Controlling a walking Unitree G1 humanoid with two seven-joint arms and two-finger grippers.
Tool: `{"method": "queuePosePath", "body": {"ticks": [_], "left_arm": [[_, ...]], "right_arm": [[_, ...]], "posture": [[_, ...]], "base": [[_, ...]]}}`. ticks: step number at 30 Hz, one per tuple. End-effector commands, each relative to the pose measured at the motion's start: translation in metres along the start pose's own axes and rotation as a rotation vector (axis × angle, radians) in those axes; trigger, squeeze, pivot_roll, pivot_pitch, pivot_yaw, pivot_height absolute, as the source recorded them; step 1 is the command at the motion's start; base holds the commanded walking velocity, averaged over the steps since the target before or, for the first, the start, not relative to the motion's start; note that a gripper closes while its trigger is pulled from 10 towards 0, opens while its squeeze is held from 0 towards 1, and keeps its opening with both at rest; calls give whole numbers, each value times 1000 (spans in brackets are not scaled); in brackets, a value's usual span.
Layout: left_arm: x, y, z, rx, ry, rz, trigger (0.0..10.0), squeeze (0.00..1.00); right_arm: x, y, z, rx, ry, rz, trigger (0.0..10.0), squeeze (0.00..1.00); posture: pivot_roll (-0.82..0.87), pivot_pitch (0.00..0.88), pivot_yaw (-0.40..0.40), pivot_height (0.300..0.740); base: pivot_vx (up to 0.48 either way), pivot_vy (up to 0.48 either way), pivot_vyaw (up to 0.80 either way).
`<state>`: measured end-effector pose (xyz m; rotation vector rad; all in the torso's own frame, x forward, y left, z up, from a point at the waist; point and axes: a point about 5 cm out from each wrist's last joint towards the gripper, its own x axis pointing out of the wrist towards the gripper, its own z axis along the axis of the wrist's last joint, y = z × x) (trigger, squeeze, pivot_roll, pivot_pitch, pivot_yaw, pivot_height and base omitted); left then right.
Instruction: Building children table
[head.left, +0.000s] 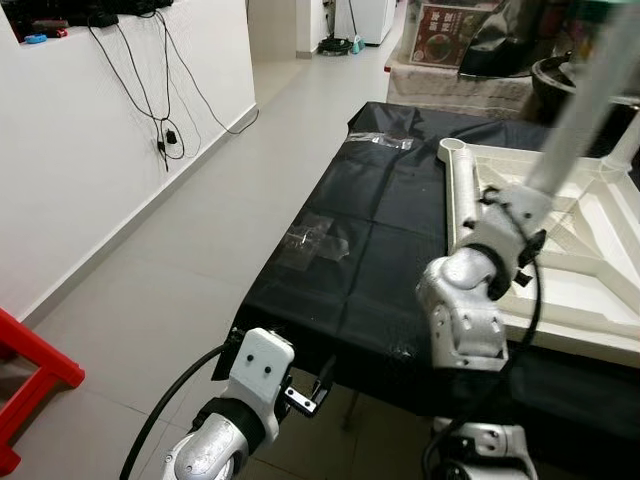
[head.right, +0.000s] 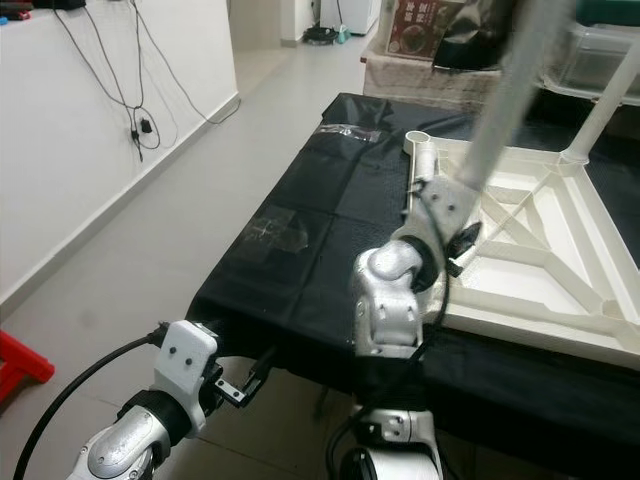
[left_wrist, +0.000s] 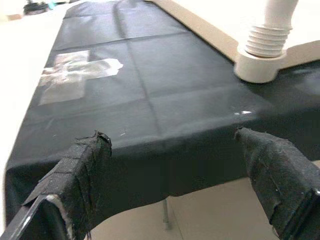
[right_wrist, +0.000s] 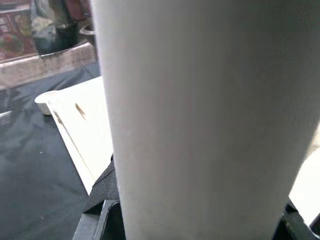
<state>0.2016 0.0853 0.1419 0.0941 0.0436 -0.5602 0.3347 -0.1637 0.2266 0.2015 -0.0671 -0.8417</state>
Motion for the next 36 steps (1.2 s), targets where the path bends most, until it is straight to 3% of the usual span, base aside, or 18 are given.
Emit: {"method": "queuePosePath", "body": {"ticks": [1,5,6,7,8,9,10,11,12,13,14,15,18,22,26,27,36], "left_arm": [[0,0,-5,7,22,-3,10000,0],[1,1,-7,3,24,-7,10000,0],[1,1,-7,6,24,-9,10000,0],[1,1,-7,6,24,-9,10000,0],[1,1,-7,7,25,-10,10000,0],[1,1,-7,7,25,-10,10000,0],[2,1,-7,9,25,-12,10000,0],[2,1,-7,9,25,-12,10000,0],[2,5,-5,-9,16,14,10000,0],[2,5,-5,-9,16,14,10000,0],[4,11,-1,-17,-2,52,10000,255],[6,16,4,-20,-16,65,10000,1000],[8,20,8,-22,-30,72,10000,1000],[17,35,20,84,-49,144,10000,1000],[19,38,22,105,-52,158,10000,1000],[21,40,24,123,-52,148,10000,0],[24,44,24,167,-37,116,10000,0]], "right_arm": [[-19,26,8,89,36,93,10000,0],[-29,41,37,155,-95,275,10000,0],[-38,53,42,185,-112,440,10000,0],[-38,53,42,185,-112,440,10000,0],[-47,61,46,209,-141,600,10000,0],[-47,61,46,209,-141,600,10000,0],[-58,67,50,233,-175,764,10000,0],[-58,67,50,233,-175,764,10000,0],[-67,72,45,252,-124,926,10000,0],[-67,72,45,252,-124,926,10000,0],[-79,75,39,294,-60,1134,10000,0],[-83,73,34,294,-26,1220,10000,0],[-85,70,29,284,0,1280,10000,0],[-90,63,18,238,23,1411,10000,0],[-92,62,15,232,33,1446,10000,0],[-96,60,12,225,45,1495,10000,0],[-109,55,3,206,104,1646,10000,0]], "posture": [[203,61,9,740],[200,52,4,740],[201,48,4,740],[201,48,4,740],[202,46,2,740],[202,46,2,740],[203,44,2,740],[203,44,2,740],[200,38,-1,740],[200,38,-1,740],[196,36,-3,740],[197,33,-3,740],[197,33,-3,740],[194,28,-7,740],[193,28,-7,740],[191,25,-5,740],[193,23,-9,740]], "base": [[0,0,0],[0,0,0],[0,0,0],[0,0,0],[0,0,0],[0,0,0],[0,0,0],[0,0,0],[0,0,0],[0,0,0],[0,0,0],[0,0,0],[0,0,0],[0,0,0],[0,0,0],[0,0,0],[0,0,0]]}}
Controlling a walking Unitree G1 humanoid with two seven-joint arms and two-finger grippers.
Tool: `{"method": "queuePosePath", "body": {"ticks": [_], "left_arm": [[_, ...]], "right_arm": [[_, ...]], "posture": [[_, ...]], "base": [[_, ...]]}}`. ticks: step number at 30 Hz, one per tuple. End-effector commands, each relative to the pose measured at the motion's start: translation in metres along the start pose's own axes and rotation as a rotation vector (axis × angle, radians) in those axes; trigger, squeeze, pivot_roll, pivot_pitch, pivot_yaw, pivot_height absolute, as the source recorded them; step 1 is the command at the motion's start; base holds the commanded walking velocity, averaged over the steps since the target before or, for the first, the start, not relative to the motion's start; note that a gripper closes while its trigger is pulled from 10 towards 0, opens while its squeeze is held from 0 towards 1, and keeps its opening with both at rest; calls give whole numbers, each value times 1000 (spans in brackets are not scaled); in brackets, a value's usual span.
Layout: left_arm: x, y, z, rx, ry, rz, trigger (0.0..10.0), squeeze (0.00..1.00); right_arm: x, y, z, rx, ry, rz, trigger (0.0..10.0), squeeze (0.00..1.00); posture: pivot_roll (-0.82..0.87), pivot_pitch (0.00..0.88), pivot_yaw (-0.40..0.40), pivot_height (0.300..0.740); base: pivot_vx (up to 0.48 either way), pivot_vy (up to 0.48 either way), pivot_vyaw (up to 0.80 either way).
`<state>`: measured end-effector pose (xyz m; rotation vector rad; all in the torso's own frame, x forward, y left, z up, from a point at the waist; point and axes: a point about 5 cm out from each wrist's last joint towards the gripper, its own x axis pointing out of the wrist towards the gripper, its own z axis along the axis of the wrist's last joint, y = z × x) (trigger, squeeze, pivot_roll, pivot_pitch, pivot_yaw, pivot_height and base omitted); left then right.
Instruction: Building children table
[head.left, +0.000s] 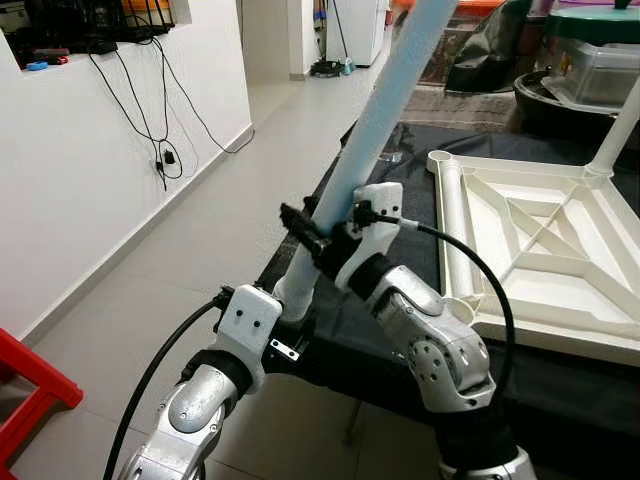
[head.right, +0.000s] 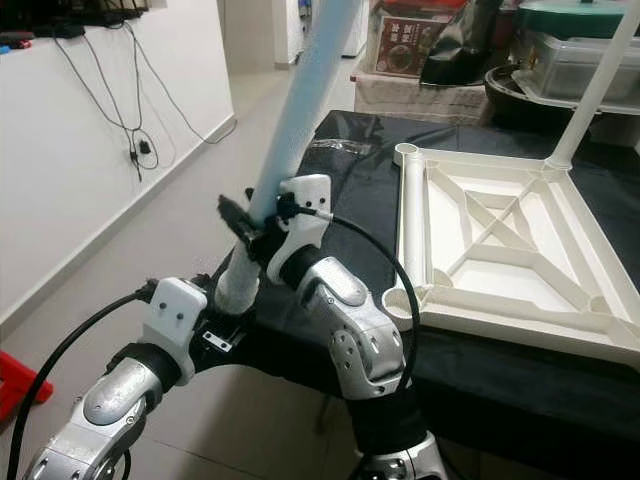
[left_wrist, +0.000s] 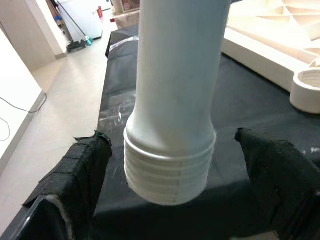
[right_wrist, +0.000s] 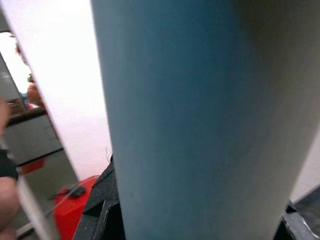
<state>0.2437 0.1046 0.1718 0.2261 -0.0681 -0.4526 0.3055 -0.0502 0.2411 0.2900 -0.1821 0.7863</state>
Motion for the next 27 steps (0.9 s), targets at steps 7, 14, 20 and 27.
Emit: {"method": "queuePosePath", "body": {"ticks": [7,14,20,27], "left_arm": [[-2,5,-12,16,54,3,10000,0],[-3,4,-17,11,74,-6,10000,0],[-2,1,-19,3,79,-17,10000,0],[-2,-5,-22,-12,85,-35,10000,0]], "right_arm": [[-5,13,-5,36,48,125,10000,0],[-7,18,-5,55,64,171,10000,0],[-9,20,-4,77,66,185,10000,0],[-10,21,0,101,61,196,10000,0]], "posture": [[189,22,-11,740],[187,23,-13,740],[181,23,-11,740],[179,22,-11,740]], "base": [[0,0,0],[0,0,0],[0,0,0],[0,0,0]]}}
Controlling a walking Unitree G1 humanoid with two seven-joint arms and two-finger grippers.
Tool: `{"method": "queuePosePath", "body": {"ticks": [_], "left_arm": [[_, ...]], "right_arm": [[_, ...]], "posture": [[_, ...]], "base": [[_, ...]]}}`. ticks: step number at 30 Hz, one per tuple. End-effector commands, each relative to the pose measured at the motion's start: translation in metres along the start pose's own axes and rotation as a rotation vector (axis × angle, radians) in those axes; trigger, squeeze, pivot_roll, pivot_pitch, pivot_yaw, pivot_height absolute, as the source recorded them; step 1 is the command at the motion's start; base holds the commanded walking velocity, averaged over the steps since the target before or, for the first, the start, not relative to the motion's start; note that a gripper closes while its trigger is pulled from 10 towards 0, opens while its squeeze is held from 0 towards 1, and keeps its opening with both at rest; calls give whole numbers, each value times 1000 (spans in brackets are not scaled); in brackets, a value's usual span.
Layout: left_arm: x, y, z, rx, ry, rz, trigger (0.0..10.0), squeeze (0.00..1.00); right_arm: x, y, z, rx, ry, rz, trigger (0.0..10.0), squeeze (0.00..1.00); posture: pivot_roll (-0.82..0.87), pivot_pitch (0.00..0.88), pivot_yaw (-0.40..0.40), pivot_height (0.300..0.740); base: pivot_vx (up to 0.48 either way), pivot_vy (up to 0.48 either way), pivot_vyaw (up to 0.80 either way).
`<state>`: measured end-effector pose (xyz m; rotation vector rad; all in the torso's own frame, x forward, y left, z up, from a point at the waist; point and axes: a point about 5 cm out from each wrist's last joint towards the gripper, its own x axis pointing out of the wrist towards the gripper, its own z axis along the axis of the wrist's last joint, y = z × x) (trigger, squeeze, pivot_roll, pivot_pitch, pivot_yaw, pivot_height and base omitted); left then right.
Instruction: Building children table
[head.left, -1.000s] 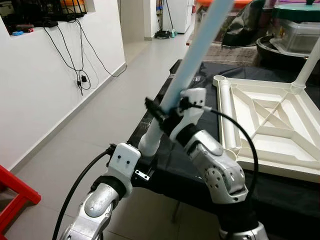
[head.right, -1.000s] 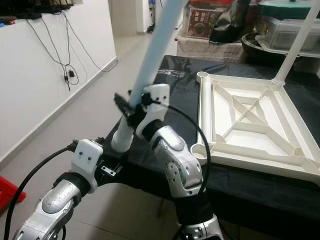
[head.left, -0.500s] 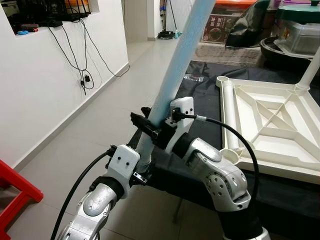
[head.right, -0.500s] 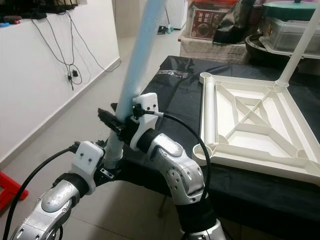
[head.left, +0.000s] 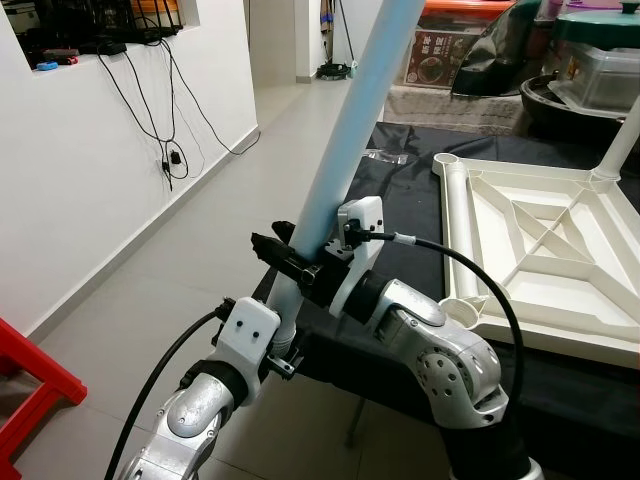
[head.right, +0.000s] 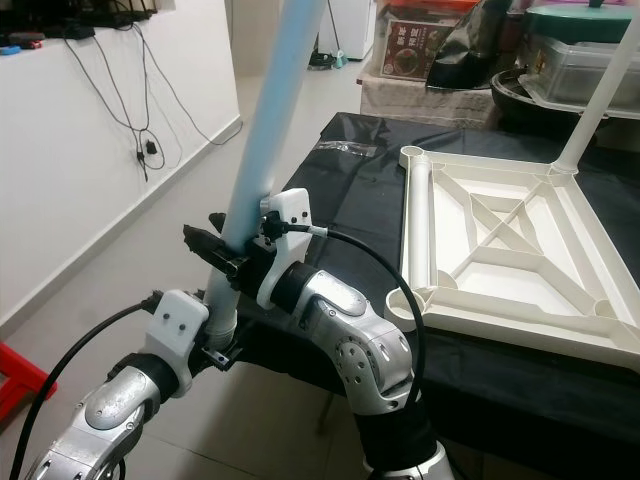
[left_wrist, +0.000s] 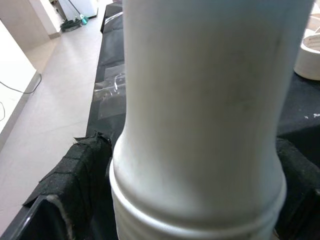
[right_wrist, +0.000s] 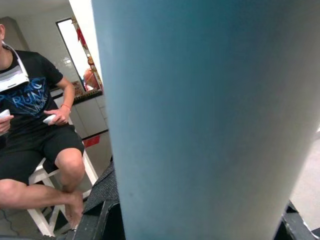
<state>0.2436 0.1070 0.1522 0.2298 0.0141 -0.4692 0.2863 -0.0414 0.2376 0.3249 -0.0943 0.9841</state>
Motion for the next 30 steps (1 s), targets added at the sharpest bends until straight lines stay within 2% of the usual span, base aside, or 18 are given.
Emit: {"method": "queuePosePath", "body": {"ticks": [1,2,3,5,6,16,17,18,19,20,22,23,24,25,30], "left_arm": [[0,-4,-3,1,7,-13,9765,0],[0,-4,-3,1,7,-13,9765,0],[-1,-4,-4,-2,7,-16,2078,0],[-1,-4,-4,-2,7,-16,2078,0],[-2,-4,-4,-5,0,-19,0,0],[-2,-2,-4,5,-15,-12,0,0],[-2,-2,-5,-5,-7,-11,5294,0],[-2,-2,-6,-25,-1,-16,10000,0],[-2,-2,-6,-25,-1,-16,10000,0],[-4,-3,-6,-50,-3,-31,10000,0],[-11,-4,-7,-119,-10,-82,10000,0],[-11,-4,-7,-119,-10,-82,10000,0],[-17,-6,-9,-169,-3,-142,10000,0],[-27,-5,-12,-238,13,-212,10000,0],[-36,-2,-15,-283,38,-273,10000,0]], "right_arm": [[-1,3,5,11,-25,21,10000,0],[-1,3,5,11,-25,21,10000,0],[-1,4,6,13,-25,25,10000,0],[-1,4,6,13,-25,25,10000,0],[-1,5,6,16,-25,32,10000,0],[-1,7,2,3,-11,41,10000,0],[-1,7,1,-1,-6,42,10000,0],[-3,6,0,-12,-3,51,10000,118],[-3,6,0,-12,-3,51,10000,118],[-5,5,-2,-16,11,64,10000,1000],[-10,1,-5,-23,42,82,10000,1000],[-10,1,-5,-23,42,82,10000,1000],[-13,0,-6,-21,58,105,10000,0],[-17,-3,-7,-9,81,145,10000,0],[-22,-8,-6,-4,100,174,10000,0]], "posture": [[179,23,-12,740],[179,23,-12,740],[176,23,-10,740],[176,23,-10,740],[176,23,-12,740],[175,19,-14,740],[175,17,-13,740],[175,17,-14,740],[175,17,-14,740],[176,14,-16,740],[176,14,-17,740],[176,14,-17,740],[177,11,-18,740],[178,11,-18,740],[183,8,-20,740]], "base": [[0,0,0],[0,0,0],[0,0,0],[0,0,0],[0,0,0],[0,0,0],[0,0,0],[0,0,0],[0,0,0],[0,0,0],[0,0,0],[0,0,0],[0,0,0],[0,0,0],[0,0,0]]}}
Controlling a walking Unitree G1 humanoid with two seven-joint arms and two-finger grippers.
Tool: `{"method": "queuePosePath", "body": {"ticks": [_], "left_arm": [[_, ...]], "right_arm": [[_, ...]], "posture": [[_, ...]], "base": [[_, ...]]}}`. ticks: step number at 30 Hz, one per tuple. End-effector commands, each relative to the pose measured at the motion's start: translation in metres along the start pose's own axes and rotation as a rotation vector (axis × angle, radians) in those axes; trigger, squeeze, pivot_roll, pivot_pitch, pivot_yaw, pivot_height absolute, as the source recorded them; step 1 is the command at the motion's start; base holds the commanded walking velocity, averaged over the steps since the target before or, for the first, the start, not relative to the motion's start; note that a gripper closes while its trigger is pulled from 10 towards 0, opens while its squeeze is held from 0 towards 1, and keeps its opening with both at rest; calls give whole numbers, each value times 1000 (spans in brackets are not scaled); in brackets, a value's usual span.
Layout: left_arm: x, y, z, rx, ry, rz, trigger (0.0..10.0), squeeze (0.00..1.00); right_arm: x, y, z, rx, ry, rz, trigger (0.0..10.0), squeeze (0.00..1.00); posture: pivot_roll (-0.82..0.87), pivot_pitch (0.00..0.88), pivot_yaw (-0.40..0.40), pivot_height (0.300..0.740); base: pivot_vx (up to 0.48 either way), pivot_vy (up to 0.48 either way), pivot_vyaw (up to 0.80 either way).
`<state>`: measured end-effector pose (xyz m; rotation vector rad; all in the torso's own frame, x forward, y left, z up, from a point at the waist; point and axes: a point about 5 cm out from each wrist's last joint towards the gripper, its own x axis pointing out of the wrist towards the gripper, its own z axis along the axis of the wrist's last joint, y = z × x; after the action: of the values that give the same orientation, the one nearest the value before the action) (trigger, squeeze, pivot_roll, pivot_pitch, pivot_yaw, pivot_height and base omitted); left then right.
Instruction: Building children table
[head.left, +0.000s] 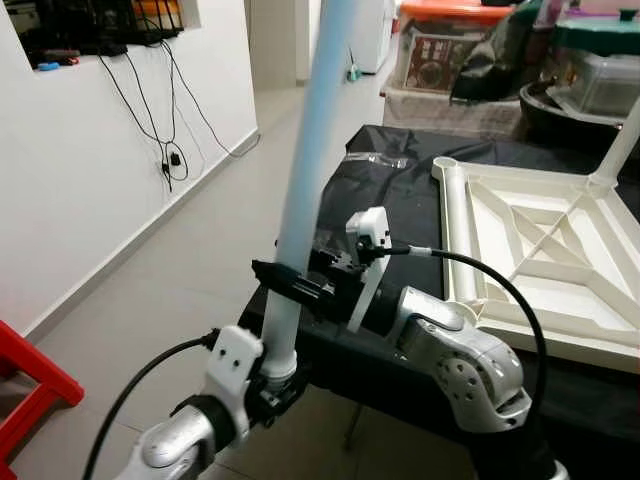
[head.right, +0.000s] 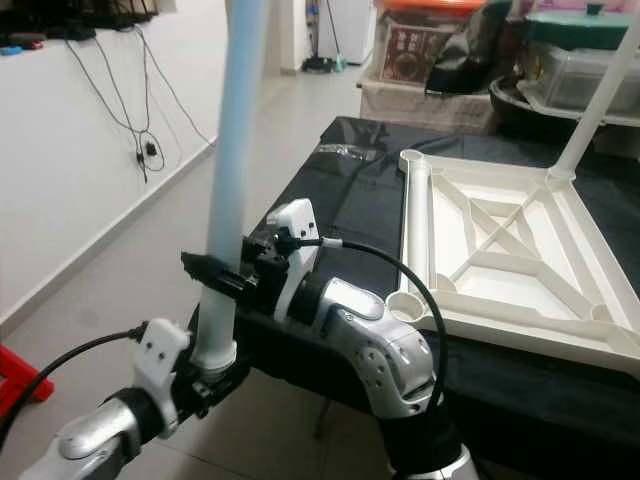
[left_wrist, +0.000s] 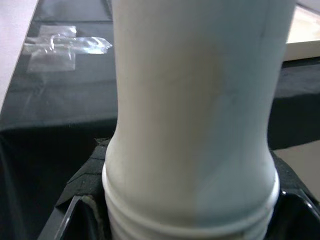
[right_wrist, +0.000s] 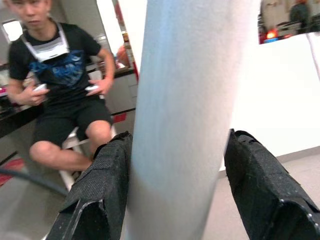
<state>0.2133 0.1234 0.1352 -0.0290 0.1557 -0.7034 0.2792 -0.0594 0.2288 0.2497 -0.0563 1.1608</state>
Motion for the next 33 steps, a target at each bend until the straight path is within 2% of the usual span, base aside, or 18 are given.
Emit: {"method": "queuePosePath", "body": {"ticks": [1,5,7,9,11,18,33], "left_arm": [[-4,0,4,-9,-10,-25,10000,0],[-14,0,-3,-50,32,-78,10000,0],[-14,0,-3,-50,32,-78,10000,0],[-21,-2,-9,-77,68,-124,10000,0],[-21,-2,-9,-77,68,-124,10000,0],[-29,-11,-16,-124,128,-238,10000,0],[-28,-6,-16,-86,174,-311,10000,0]], "right_arm": [[-2,-2,-3,25,10,8,10000,0],[-6,-4,-2,53,29,51,10000,0],[-6,-4,-2,53,29,51,10000,0],[-9,-3,-3,87,58,102,10000,0],[-9,-3,-3,87,58,102,10000,0],[-11,6,-11,118,107,184,10000,0],[-9,17,-20,191,141,259,10000,0]], "posture": [[183,8,-20,740],[181,7,-18,740],[181,7,-18,740],[182,5,-20,740],[182,5,-20,740],[178,1,-18,740],[176,9,-19,740]], "base": [[0,0,0],[0,0,0],[0,0,0],[0,0,0],[0,0,0],[0,0,0],[0,0,0]]}}
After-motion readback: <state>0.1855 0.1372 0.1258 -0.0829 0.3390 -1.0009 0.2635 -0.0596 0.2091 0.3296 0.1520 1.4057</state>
